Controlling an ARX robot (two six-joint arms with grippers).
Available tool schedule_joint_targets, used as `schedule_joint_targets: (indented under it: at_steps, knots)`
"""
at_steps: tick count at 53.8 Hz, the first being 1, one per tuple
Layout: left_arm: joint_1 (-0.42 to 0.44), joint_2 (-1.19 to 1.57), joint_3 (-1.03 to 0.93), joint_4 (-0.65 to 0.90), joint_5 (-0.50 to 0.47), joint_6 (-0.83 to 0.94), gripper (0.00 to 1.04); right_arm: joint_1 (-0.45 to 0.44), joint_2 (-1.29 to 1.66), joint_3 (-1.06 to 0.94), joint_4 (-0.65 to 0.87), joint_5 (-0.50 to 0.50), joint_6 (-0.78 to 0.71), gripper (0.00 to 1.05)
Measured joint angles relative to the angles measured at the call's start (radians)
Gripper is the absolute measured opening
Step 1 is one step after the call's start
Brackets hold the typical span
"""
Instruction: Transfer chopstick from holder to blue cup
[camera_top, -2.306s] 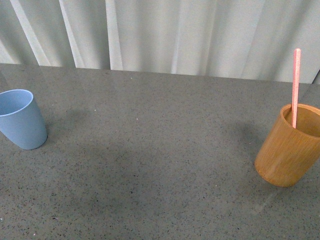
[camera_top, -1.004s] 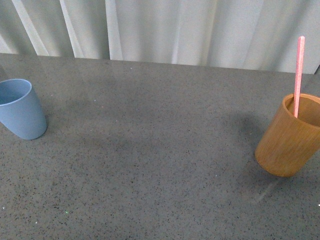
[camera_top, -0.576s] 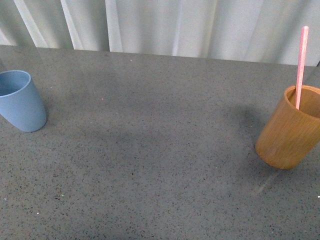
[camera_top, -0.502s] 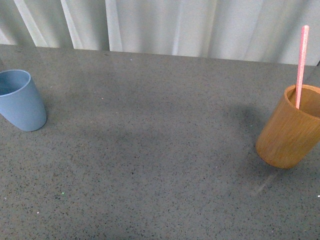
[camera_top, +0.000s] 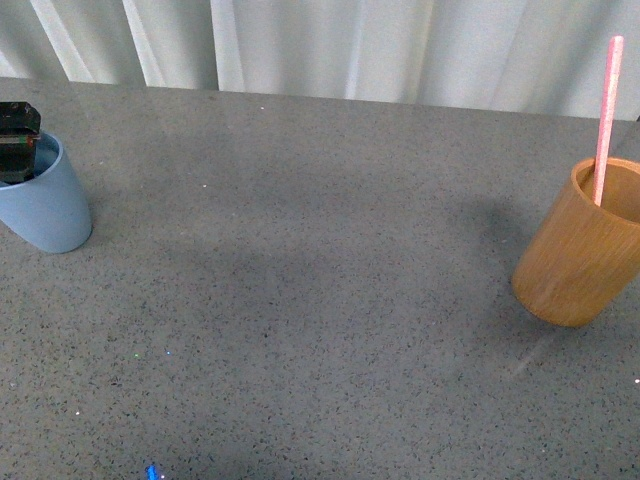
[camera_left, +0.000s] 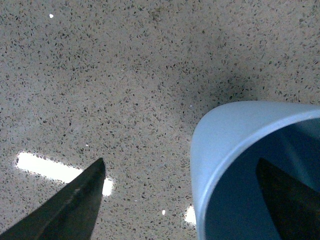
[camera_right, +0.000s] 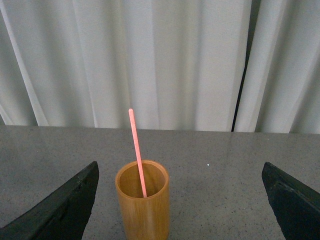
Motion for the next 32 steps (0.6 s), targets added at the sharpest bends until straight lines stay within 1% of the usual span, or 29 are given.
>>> schedule_joint_targets:
  at_steps: [4,6,8,9,14,15,25,32]
  knots:
    - [-0.007,0.006,0.003,-0.002,0.001,-0.006,0.77,0.0,0.0,0.0,0.0,0.0,0.0,0.95]
    - [-0.009,0.008,0.005,-0.002,0.0,-0.01,0.73,0.0,0.0,0.0,0.0,0.0,0.0,0.95]
    - [-0.014,0.011,0.008,-0.004,0.0,-0.017,0.66,0.0,0.0,0.0,0.0,0.0,0.0,0.95]
    - [-0.018,0.014,0.011,-0.008,0.002,-0.02,0.61,0.0,0.0,0.0,0.0,0.0,0.0,0.95]
    - [-0.027,0.015,0.019,-0.027,0.006,-0.024,0.43,0.0,0.0,0.0,0.0,0.0,0.0,0.95]
    - [-0.031,0.015,0.022,-0.034,0.005,-0.023,0.38,0.0,0.0,0.0,0.0,0.0,0.0,0.95]
    - [-0.043,-0.001,0.023,-0.068,0.002,-0.005,0.03,0.0,0.0,0.0,0.0,0.0,0.0,0.95]
    - [-0.063,-0.035,0.014,-0.085,0.013,0.014,0.03,0.0,0.0,0.0,0.0,0.0,0.0,0.95]
